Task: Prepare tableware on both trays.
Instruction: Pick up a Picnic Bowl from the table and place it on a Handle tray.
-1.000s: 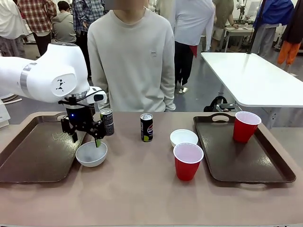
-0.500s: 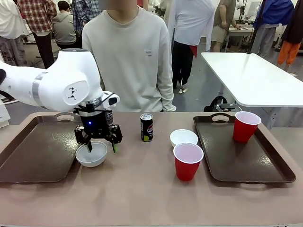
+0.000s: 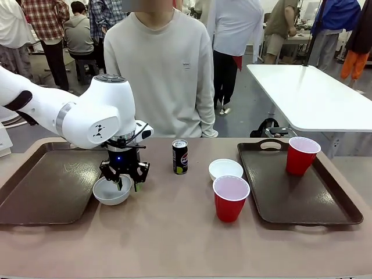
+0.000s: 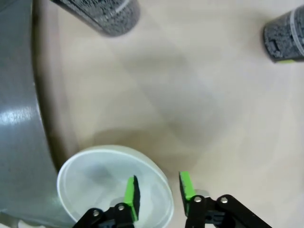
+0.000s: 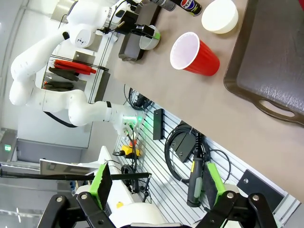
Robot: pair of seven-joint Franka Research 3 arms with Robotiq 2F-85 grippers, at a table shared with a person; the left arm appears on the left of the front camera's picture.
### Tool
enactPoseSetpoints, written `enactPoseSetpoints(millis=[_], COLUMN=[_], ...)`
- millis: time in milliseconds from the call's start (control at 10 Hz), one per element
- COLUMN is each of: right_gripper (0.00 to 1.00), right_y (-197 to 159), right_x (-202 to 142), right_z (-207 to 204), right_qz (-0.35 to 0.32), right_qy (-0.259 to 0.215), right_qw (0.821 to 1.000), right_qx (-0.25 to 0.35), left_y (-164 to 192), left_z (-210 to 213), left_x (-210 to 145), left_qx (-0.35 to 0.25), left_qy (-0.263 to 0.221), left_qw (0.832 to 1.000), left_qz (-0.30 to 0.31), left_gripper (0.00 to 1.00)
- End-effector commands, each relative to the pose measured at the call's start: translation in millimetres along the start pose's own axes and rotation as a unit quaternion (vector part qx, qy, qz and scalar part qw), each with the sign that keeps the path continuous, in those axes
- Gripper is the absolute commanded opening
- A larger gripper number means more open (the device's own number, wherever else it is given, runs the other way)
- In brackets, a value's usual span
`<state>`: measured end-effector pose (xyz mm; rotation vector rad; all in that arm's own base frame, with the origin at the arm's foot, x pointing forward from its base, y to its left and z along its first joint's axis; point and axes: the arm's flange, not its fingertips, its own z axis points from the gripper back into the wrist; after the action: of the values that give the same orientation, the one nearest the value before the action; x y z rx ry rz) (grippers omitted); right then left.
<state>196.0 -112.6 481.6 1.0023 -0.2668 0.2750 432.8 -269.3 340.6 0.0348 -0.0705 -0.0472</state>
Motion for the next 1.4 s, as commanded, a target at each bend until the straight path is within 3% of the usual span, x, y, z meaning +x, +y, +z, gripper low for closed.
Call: enactPoseSetpoints(millis=[0, 200, 600, 700, 800, 1100, 1300], right_gripper=[1.00, 1.00, 1.00, 1.00, 1.00, 1.00, 1.00], right_y=[-2, -2, -2, -2, -2, -2, -2], right_x=[-3, -3, -3, -3, -3, -3, -3], right_z=[-2, -2, -2, -2, -2, -2, -2], right_qz=[-0.006, -0.006, -0.006, -0.006, -0.006, -0.006, -0.006], right_qy=[0.005, 0.005, 0.005, 0.005, 0.005, 0.005, 0.005], right_qw=[1.000, 1.000, 1.000, 1.000, 1.000, 1.000, 1.000], right_qx=[-0.008, -0.008, -0.008, -0.008, -0.008, -0.008, -0.008], left_y=[-8, -4, 7, 14, 25, 64, 89], left_z=[-2, 1, 11, 23, 46, 101, 124], left_x=[7, 6, 2, -6, -21, -60, -73], left_qx=[0.009, 0.008, 0.003, 0.015, 0.016, 0.032, -0.005], left_qy=[-0.025, -0.020, 0.016, 0.051, 0.055, 0.036, 0.011], left_qw=[0.999, 0.999, 0.999, 0.998, 0.998, 0.997, 0.998], left_qz=[0.026, 0.026, 0.033, 0.026, 0.025, 0.060, 0.058], left_gripper=[0.16, 0.00, 0.00, 0.00, 0.00, 0.00, 0.00])
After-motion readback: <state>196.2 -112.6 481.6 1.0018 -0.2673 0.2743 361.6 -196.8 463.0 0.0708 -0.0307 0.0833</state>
